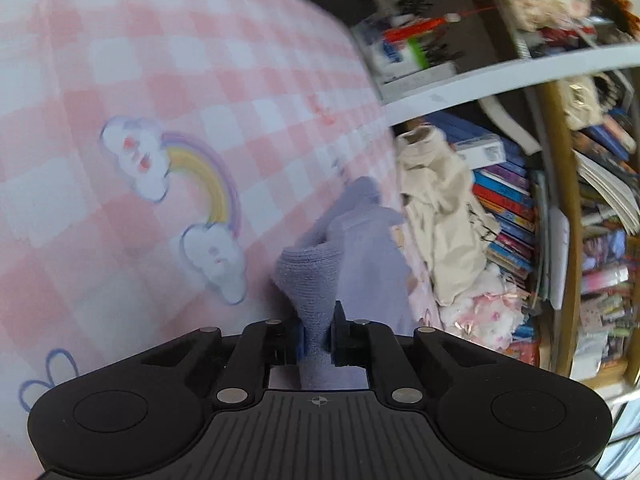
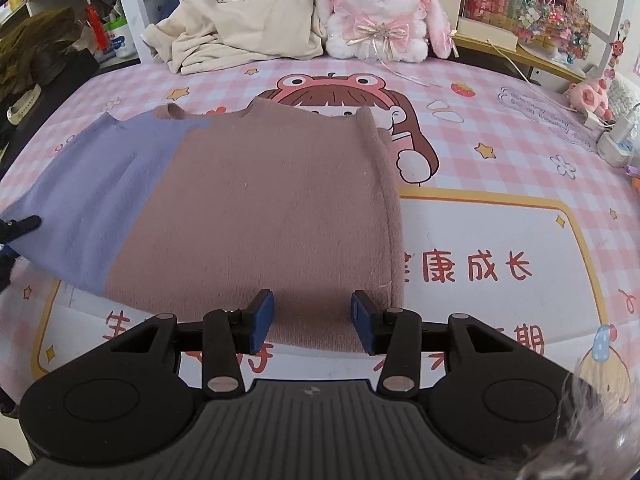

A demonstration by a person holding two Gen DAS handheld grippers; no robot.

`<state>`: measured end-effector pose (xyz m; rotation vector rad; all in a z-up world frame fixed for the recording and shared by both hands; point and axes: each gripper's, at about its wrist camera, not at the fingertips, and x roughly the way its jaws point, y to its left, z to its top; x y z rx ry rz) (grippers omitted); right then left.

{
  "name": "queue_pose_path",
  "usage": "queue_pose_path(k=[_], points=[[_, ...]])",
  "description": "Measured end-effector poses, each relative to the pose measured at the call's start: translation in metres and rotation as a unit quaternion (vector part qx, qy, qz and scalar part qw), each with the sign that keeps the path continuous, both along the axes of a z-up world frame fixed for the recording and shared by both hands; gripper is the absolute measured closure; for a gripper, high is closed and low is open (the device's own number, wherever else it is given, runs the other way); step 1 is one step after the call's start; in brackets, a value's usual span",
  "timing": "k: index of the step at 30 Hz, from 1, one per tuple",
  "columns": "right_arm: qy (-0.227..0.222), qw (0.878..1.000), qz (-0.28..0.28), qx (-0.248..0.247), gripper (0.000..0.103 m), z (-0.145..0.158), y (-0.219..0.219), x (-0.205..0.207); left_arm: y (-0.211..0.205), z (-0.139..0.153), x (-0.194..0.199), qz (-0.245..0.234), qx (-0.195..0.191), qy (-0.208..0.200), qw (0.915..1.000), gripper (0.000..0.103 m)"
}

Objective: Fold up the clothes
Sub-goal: 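Grasp the lavender edge of the folded sweater with the left gripper, then lift the lavender half with the left gripper and fold it over the mauve half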

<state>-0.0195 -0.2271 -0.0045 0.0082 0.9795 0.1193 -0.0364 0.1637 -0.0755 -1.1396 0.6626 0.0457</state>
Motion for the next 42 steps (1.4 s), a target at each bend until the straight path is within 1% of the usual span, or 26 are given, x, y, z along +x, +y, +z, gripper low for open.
queue_pose_path(k=[2,3,6,8,11,14,16,17,18,20,21,23,24,26,28,30,34,39,42], points=[[0.001,1.000,0.006,0.005,0.061,0.000,0.000,0.000,-0.002,0.018,-0.004,-0.009,0.041,-0.034,0.9985,0.094],[0.000,1.000,0.010,0.008,0.062,-0.001,0.001,0.001,0.000,0.020,-0.006,-0.008,0.049,-0.040,0.9980,0.094],[-0.001,1.000,0.020,0.009,0.062,-0.001,0.004,0.001,0.016,-0.002,-0.004,0.001,0.011,0.000,0.9999,0.094],[-0.006,1.000,0.021,0.010,0.062,0.002,0.004,0.000,0.019,-0.008,-0.007,-0.002,0.002,0.000,1.0000,0.093],[-0.019,1.000,0.005,0.022,0.060,0.008,-0.004,0.008,0.019,-0.011,-0.008,-0.004,-0.001,0.002,1.0000,0.087],[-0.017,1.000,-0.011,0.016,0.060,0.008,-0.013,0.027,0.025,-0.021,-0.008,0.006,-0.038,0.005,0.9992,0.085],[0.003,1.000,-0.020,0.019,0.060,0.000,-0.020,0.042,0.029,-0.026,-0.010,0.015,-0.062,0.002,0.9979,0.085],[0.013,0.999,-0.024,0.029,0.065,-0.005,-0.024,0.047,0.029,-0.026,-0.010,0.015,-0.065,0.002,0.9978,0.085],[0.020,0.999,-0.026,0.043,0.076,-0.008,-0.028,0.050,0.029,-0.026,-0.009,0.013,-0.062,0.003,0.9980,0.085],[0.026,0.997,-0.034,0.065,0.079,-0.009,-0.033,0.053,0.027,-0.025,-0.008,0.010,-0.056,0.002,0.9984,0.085],[0.022,0.997,-0.036,0.059,0.080,-0.009,-0.033,0.054,0.027,-0.025,-0.009,0.010,-0.056,0.002,0.9984,0.084],[0.018,0.998,-0.030,0.047,0.078,-0.013,-0.032,0.055,0.027,-0.025,-0.009,0.010,-0.055,0.002,0.9984,0.084],[0.018,0.999,-0.031,0.039,0.070,-0.014,-0.031,0.055,0.027,-0.025,-0.008,0.011,-0.055,0.002,0.9984,0.084],[0.013,0.999,-0.037,0.019,0.062,-0.009,-0.029,0.054,0.027,-0.025,-0.008,0.011,-0.055,0.002,0.9984,0.084],[-0.009,1.000,-0.028,0.011,0.061,0.000,-0.027,0.047,0.027,-0.025,-0.008,0.012,-0.055,0.002,0.9984,0.084],[-0.023,1.000,-0.007,0.004,0.056,0.006,-0.023,0.037,0.026,-0.025,-0.007,0.013,-0.055,0.002,0.9984,0.084],[-0.019,1.000,0.014,-0.019,0.056,0.001,-0.018,0.021,0.026,-0.025,-0.007,0.014,-0.055,0.003,0.9984,0.084],[-0.018,1.000,0.009,-0.002,0.056,-0.004,-0.026,0.007,0.024,-0.025,-0.007,0.022,-0.051,0.000,0.9984,0.084],[-0.029,0.999,0.034,-0.006,0.056,-0.001,-0.025,0.000,0.023,-0.025,-0.008,0.028,-0.048,-0.002,0.9985,0.084]])
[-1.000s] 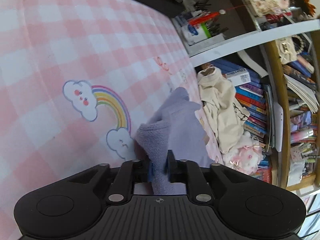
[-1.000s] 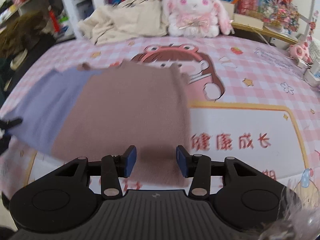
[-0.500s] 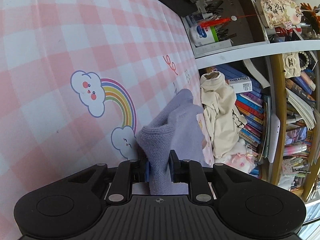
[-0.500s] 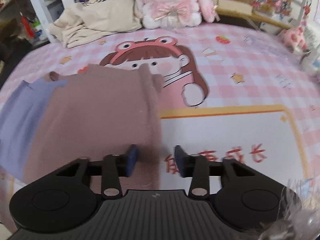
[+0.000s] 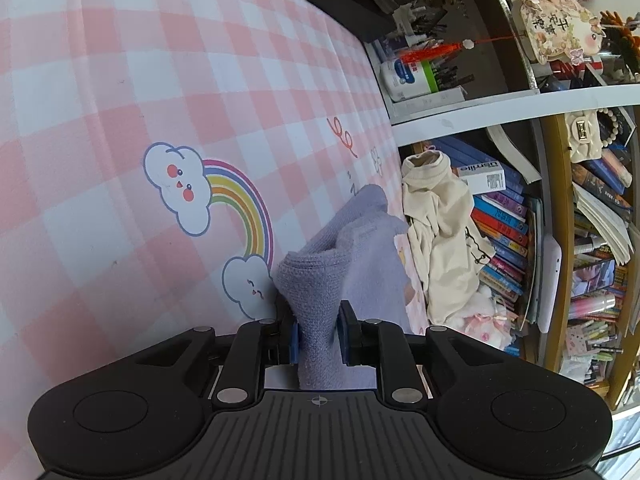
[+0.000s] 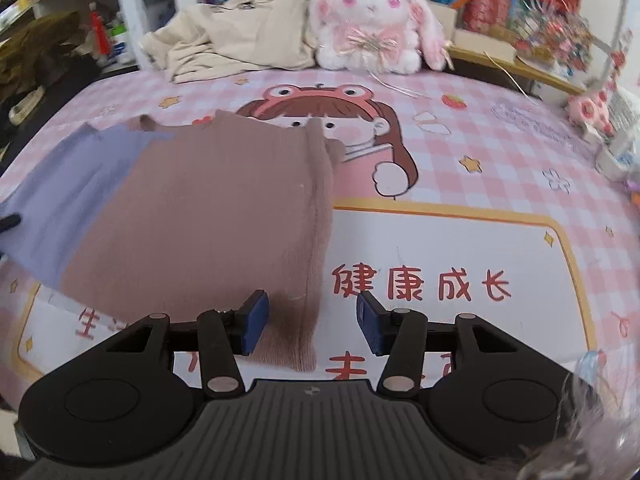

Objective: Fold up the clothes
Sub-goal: 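Lift the lavender half with the left gripper and fold it over the mauve half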

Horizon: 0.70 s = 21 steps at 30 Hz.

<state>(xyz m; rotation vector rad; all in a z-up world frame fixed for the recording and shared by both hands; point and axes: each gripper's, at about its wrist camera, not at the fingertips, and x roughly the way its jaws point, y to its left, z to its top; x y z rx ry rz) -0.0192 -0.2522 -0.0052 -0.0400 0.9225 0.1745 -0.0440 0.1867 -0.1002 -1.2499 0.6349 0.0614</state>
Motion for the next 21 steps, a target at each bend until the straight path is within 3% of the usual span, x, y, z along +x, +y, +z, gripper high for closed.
queue_pose_path(k=[7,14,21], points=[[-0.059,0.994,0.093,-0.021,0.056,0.009,-0.006,-0.010,-0.008,0.002,-0.001,0.029,0.023,-0.007,0.9993,0.085],[-0.032,0.985,0.171,-0.005,0.056,0.006,-0.019,-0.012,-0.020,0.011,-0.002,0.050,0.055,0.005,0.9973,0.090],[-0.018,0.981,0.183,0.055,0.056,0.003,-0.040,0.002,-0.037,0.033,-0.003,0.062,0.109,0.005,0.9921,0.093]])
